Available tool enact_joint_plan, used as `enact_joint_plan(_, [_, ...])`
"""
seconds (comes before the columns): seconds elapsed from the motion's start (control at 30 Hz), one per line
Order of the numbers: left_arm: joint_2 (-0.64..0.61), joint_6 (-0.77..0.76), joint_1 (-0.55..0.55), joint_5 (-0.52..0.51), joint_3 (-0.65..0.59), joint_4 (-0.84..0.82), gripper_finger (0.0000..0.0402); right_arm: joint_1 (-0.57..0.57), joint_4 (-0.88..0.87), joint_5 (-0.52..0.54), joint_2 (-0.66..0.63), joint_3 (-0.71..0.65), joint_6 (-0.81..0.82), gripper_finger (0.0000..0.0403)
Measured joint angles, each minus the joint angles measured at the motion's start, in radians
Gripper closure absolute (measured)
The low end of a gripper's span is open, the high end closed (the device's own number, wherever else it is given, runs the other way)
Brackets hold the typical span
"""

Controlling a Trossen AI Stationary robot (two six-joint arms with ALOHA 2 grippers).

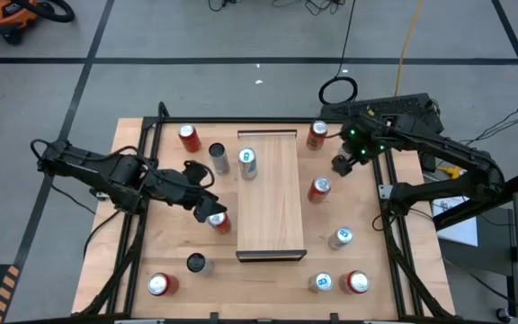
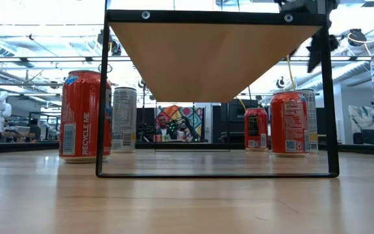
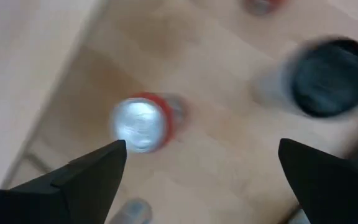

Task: Place canned beverage on shelf
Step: Put the top right white and yellow soda can on the shelf

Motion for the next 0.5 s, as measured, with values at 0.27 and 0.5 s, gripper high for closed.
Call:
enact_joint_plan(0.27, [0.000, 0.025, 0.010, -0.058, 0.000, -0.009, 0.0104, -0.001, -0.028, 0.110, 0.000, 0.021, 0.186, 0.0003])
enact_joint_plan(0.5, [0.003, 0.045, 0.009, -0.063, 0.000, -0.009, 0.0104, -0.067, -0.012, 0.188, 0.050, 0.022, 0.088, 0.0003])
